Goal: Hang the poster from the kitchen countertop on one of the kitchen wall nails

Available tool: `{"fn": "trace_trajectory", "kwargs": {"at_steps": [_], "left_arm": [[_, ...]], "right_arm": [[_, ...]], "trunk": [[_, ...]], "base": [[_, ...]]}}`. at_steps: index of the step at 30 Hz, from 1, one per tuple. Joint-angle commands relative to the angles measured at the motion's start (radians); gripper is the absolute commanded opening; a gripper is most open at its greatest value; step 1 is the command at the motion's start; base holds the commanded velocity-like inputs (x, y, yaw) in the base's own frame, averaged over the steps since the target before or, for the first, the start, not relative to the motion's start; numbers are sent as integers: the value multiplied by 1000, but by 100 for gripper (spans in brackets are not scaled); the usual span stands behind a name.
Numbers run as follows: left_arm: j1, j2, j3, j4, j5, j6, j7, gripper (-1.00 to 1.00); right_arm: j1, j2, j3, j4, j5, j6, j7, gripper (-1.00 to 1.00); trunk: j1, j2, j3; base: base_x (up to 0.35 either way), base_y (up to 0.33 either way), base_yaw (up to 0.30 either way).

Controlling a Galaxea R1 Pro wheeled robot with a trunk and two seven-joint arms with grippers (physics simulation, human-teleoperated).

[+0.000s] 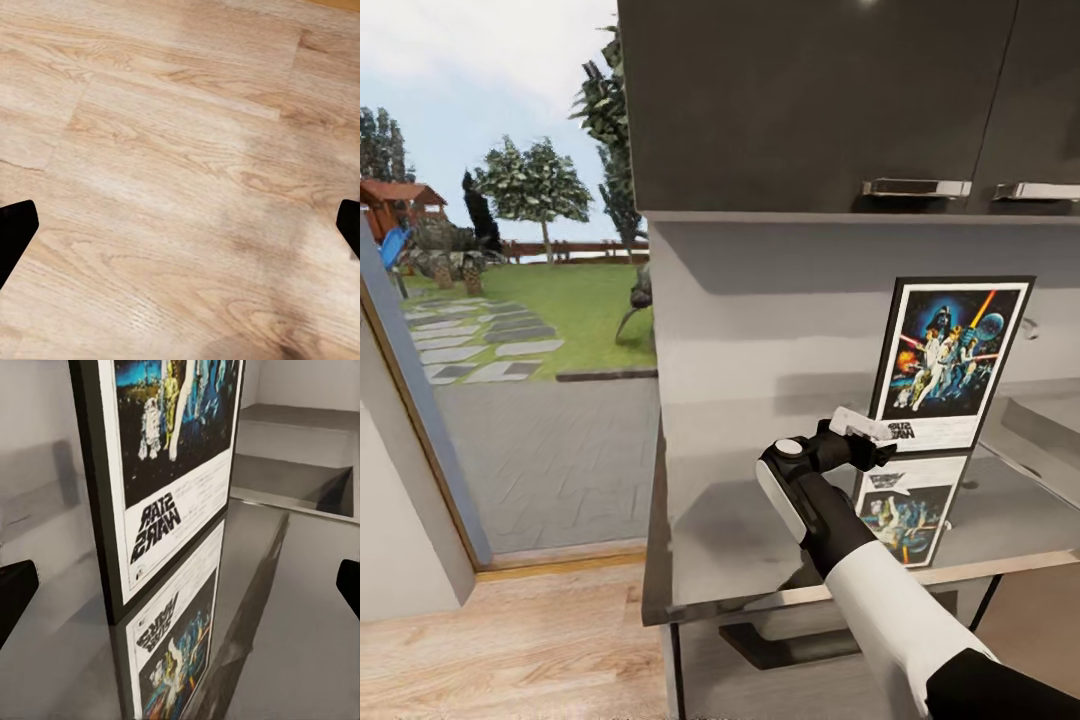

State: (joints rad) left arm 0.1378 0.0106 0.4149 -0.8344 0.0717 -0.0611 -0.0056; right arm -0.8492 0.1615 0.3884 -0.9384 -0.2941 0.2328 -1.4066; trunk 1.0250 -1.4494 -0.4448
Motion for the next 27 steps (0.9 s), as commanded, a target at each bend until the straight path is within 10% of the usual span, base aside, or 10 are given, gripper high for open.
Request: {"fn": "trace_trajectory", "kwargs": {"at_steps": [1, 27], "left_arm": [[0, 0, -1, -1, 7, -2, -1, 100], [0, -1, -2, 0, 7, 0, 0, 100]], "right_arm": [[-1, 0, 3, -1, -6, 10, -6, 100], [-1, -2, 3, -6, -9, 7, -9, 100]], "trunk": [[0, -1, -3], [0, -1, -23]], "base": [[0, 0, 71], [42, -27, 35]]}}
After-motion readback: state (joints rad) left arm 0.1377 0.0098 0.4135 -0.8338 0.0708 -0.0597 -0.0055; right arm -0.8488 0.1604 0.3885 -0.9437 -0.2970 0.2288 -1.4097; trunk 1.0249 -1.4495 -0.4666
